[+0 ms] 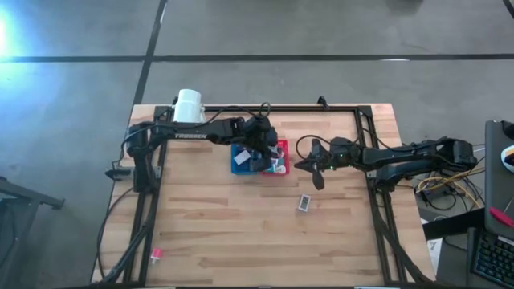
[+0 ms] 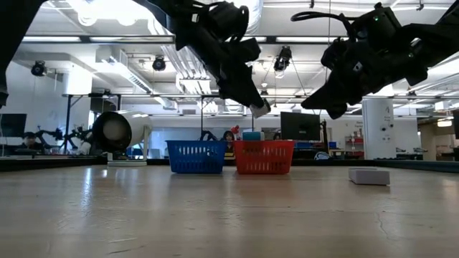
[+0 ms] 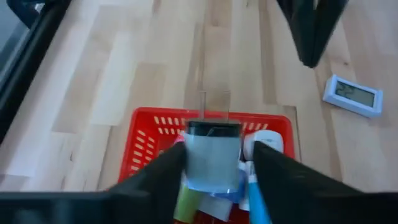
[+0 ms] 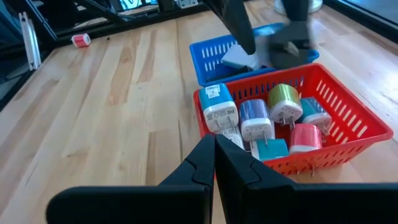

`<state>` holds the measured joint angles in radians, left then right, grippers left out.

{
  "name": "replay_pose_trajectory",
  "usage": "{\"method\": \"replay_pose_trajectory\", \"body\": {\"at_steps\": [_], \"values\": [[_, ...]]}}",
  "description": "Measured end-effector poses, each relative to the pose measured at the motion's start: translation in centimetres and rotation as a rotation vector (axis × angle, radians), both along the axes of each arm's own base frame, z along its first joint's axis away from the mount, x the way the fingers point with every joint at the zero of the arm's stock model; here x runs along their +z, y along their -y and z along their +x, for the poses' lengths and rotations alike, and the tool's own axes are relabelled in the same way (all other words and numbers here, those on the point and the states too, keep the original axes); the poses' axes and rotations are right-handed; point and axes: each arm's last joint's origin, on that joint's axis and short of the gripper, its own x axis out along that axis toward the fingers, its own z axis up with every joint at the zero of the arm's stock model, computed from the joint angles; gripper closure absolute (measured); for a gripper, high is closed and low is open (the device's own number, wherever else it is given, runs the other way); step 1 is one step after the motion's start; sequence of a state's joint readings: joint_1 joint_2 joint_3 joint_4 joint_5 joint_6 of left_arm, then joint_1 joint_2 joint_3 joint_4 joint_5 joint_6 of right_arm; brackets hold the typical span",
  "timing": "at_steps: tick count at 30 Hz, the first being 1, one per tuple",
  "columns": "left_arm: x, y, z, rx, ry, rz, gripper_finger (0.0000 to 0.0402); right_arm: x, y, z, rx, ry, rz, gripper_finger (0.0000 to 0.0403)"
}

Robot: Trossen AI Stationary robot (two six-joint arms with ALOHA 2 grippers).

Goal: Pick & Place Office items
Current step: Put the white and black charger adapter into the red bin, then put the pink charger adapter into the red bin

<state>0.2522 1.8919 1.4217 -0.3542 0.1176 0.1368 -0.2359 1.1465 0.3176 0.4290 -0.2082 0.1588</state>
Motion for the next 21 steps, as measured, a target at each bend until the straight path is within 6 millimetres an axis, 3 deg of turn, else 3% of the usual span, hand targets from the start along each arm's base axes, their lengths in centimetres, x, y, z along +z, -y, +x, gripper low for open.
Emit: {"method": "replay_pose_trajectory", "body": {"at_steps": [3, 6, 10, 15, 18, 21], "values": [[0.3, 0.0, -0.1, -0.011, -0.018, -0.024, 0.0140, -0.1, 0.0, 0.0, 0.001, -0.007, 0.003, 0.0394], [1.9, 0.4, -0.7, -0.021, -0.070, -0.046, 0.0072, -0.1, 0.0, 0.0, 0.001, -0.007, 0.001, 0.0394], [5.5, 2.0, -4.0, -0.037, -0.271, -0.174, 0.0025, -0.1, 0.0, 0.0, 0.005, -0.008, -0.008, 0.0394], [8.8, 8.8, -11.4, 0.034, -0.558, -0.276, 0.0021, -0.3, 0.0, -0.1, 0.019, -0.029, -0.036, 0.0394], [8.2, 13.1, -15.3, 0.143, -0.537, -0.330, 0.0021, -0.3, 0.0, -0.1, 0.020, -0.037, -0.037, 0.0394], [6.4, 16.5, -18.6, 0.262, -0.481, -0.478, 0.0021, -0.3, 0.0, -0.1, 0.020, -0.036, -0.036, 0.0394]]}}
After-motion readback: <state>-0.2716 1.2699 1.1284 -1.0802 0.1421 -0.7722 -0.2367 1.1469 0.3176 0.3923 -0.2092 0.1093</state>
